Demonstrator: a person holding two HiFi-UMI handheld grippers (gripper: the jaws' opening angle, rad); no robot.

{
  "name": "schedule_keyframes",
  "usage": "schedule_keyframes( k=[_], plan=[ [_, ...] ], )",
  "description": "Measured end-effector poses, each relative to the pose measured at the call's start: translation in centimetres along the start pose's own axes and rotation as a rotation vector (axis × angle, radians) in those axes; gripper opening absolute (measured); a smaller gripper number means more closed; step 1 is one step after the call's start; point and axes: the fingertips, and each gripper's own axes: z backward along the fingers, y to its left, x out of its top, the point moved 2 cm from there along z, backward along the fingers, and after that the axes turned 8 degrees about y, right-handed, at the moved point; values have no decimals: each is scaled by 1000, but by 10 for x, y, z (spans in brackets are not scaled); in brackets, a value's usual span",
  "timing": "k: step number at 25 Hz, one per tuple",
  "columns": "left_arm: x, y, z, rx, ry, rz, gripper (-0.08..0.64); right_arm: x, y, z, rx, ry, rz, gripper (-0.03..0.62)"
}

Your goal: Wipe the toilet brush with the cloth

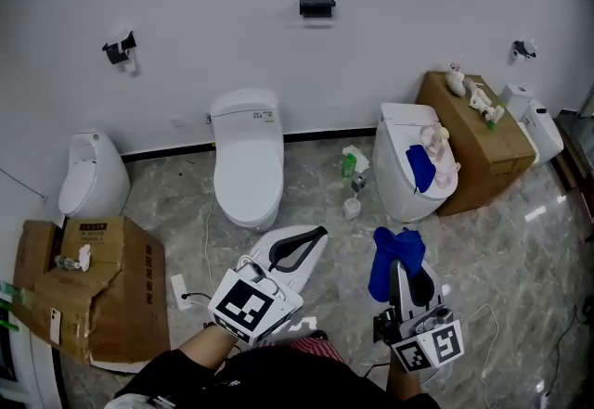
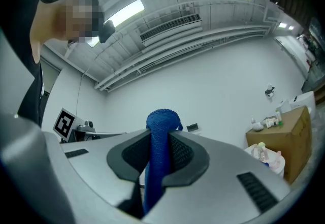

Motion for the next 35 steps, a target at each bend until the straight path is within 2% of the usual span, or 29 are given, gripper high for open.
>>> schedule_keyframes(
  k=[4,9,22,30,35],
  plan=[
    [6,-5,-24,18,-4,25,8,5,-28,1,-4,0,-16,64],
    [11,-2,-48,22,11,3,8,12,-50,0,-20,6,-20,64],
    [19,3,-104,-119,-27,5,8,9,-72,-21,-74,5,-7,64],
    [19,33,-145,-191,-18,-7,7,12,-95,-58,-133,11,12,64],
    [18,60,-166,-208,-21,1,8,10,-106,-90,-140,12,12,64]
  ],
)
